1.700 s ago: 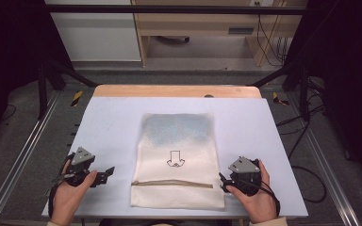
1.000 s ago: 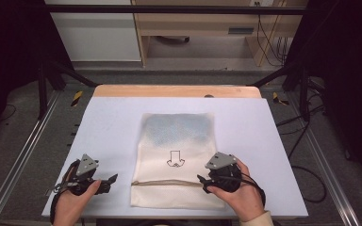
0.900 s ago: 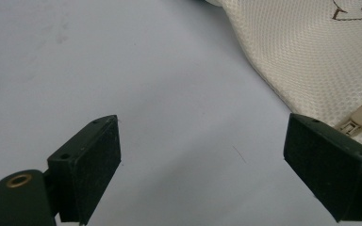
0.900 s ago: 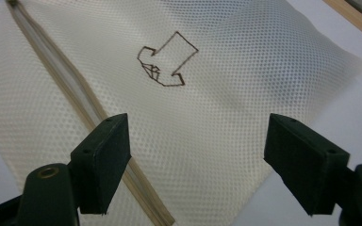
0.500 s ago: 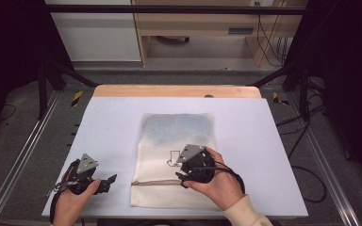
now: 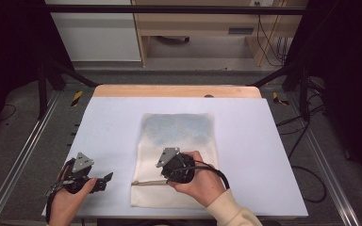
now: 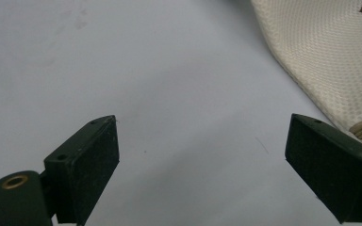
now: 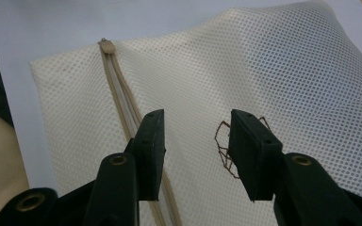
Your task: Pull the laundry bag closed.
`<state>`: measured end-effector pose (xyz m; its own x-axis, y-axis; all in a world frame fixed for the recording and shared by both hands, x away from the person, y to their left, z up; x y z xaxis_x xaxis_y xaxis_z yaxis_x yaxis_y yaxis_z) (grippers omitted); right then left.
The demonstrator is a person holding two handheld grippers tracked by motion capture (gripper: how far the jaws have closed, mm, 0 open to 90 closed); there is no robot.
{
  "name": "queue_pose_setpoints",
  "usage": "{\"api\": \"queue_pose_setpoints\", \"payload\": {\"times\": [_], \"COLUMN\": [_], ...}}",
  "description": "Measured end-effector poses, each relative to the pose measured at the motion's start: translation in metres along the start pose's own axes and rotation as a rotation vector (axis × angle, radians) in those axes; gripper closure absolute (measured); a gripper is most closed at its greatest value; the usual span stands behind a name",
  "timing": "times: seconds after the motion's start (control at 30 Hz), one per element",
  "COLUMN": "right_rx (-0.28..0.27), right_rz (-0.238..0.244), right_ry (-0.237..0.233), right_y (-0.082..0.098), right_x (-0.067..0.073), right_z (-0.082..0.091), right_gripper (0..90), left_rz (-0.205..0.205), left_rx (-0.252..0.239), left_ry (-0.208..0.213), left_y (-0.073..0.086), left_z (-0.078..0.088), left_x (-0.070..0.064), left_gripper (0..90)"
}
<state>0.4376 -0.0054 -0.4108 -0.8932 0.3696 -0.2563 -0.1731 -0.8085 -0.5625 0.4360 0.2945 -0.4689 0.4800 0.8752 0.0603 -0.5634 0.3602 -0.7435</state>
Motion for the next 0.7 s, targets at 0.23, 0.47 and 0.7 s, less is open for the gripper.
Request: {"api": "queue_pose_setpoints", "payload": {"times": [0.23, 0.47, 0.7], "right_rx": [-0.015, -0.023, -0.026], "right_rz": [0.015, 0.025, 0.041], "right_ry": [-0.045, -0.110, -0.181], "right_y": [-0.007, -0.016, -0.036], "right_x": [0.008, 0.021, 0.039], "right_z": [-0.009, -0.029, -0.052], "right_gripper": [75.2, 79.4, 79.2], "left_rz": [0.017, 0.033, 0.044], "left_rx": [-0.005, -0.005, -0.026], "left_ry": [-0.010, 0.004, 0.008], "left_y": [-0.001, -0.001, -0.002], "left_z": [-0.001, 0.000, 0.004], "left_x": [0.004, 0.006, 0.007], "left_gripper": [10.5, 12.2, 11.8]}}
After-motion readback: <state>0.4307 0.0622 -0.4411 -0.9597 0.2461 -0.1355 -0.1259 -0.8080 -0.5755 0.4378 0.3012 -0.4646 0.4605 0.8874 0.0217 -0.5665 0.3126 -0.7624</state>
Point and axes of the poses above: each handheld gripper's, and its own axes: z roughly backward along the jaws, y roughly out of its underside, x roughly to its left, the point moved 3 cm from there along -z, roughly forward along the jaws, and after that the axes turned 2 degrees about z, right-handed, at the moved point
